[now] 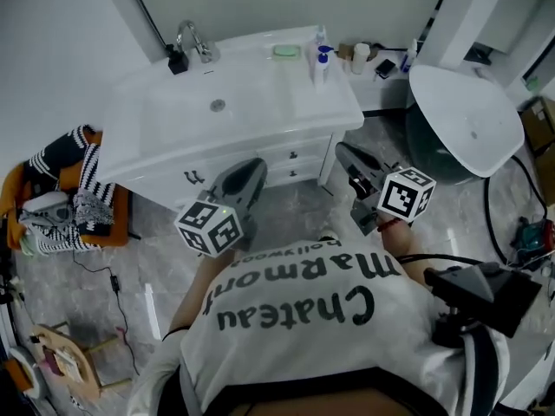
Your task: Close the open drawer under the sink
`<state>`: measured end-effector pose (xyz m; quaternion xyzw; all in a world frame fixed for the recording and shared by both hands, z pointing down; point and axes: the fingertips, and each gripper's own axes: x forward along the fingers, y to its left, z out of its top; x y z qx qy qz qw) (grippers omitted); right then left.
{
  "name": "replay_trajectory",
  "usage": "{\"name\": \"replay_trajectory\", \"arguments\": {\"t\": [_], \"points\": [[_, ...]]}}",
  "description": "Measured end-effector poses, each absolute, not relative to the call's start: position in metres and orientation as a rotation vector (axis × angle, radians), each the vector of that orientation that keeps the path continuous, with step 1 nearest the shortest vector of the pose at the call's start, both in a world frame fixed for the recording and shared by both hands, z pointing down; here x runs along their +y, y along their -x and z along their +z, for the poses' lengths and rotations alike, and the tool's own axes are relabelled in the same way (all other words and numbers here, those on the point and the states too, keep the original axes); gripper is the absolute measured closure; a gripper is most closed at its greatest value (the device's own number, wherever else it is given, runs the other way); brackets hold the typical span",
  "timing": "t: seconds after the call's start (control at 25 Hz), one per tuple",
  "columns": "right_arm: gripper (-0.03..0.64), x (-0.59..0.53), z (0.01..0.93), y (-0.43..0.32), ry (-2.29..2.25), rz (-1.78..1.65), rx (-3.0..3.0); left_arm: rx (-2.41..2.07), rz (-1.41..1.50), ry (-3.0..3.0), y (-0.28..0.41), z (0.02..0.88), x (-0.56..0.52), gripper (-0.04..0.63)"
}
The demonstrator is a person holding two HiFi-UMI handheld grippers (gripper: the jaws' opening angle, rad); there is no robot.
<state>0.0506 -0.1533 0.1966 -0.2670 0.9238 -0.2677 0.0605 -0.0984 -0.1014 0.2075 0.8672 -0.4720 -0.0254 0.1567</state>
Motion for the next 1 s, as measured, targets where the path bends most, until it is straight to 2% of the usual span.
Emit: {"name": "replay_trajectory", "arguments": {"t": [0.52, 1.0], "points": [[0.606, -0.133, 0.212, -0.037, 0.848, -0.778, 2.828, -1.388, -0.063, -2.426, 0.135, 0.227, -0.074, 0.569], [0.606, -0.122, 0.217, -0.049, 0.896, -0.794, 2.801, -1.369, -0.091, -2.421, 0.132, 0.231, -0.064, 0.569]]}}
